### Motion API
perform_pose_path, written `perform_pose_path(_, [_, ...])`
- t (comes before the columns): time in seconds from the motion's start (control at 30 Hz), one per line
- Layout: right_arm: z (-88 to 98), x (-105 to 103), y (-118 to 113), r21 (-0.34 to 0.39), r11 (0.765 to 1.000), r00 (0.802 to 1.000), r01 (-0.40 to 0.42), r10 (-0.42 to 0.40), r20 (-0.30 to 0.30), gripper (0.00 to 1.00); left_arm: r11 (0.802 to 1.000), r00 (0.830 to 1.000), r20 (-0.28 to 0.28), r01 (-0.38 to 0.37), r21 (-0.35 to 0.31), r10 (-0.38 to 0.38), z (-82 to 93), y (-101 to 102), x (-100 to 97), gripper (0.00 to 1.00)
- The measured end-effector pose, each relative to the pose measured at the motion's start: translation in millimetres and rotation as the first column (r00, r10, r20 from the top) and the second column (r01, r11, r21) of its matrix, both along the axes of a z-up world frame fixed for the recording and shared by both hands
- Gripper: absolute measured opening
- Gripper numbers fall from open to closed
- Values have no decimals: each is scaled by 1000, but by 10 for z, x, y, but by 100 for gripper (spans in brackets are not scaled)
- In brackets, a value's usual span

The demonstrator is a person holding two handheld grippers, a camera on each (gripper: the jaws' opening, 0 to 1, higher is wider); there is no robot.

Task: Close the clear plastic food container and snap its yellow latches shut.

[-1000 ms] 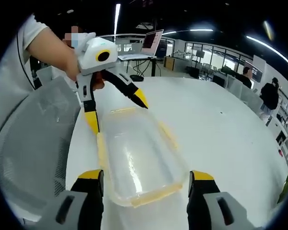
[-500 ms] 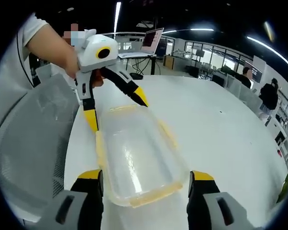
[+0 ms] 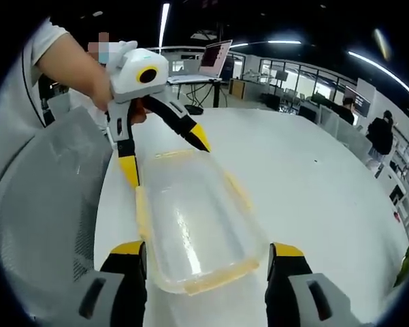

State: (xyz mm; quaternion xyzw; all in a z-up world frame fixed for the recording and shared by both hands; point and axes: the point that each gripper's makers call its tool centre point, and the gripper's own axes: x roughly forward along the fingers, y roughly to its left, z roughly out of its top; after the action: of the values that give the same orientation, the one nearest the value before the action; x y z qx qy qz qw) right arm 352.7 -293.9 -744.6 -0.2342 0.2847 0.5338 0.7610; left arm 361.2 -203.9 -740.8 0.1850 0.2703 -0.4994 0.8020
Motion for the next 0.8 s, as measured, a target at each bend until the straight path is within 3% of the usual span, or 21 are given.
perform_pose_path(0.3, [0,-90,310,5,1000,1000,14,-14,-4,71,1000,1000,-7,11,2,-11,1,295,-67,71])
perform_pose_path(0.8, [-1,-119,968,8,999,999,38,-38,3,71,999,999,-11,34,21,-34,-5,963,-78,71])
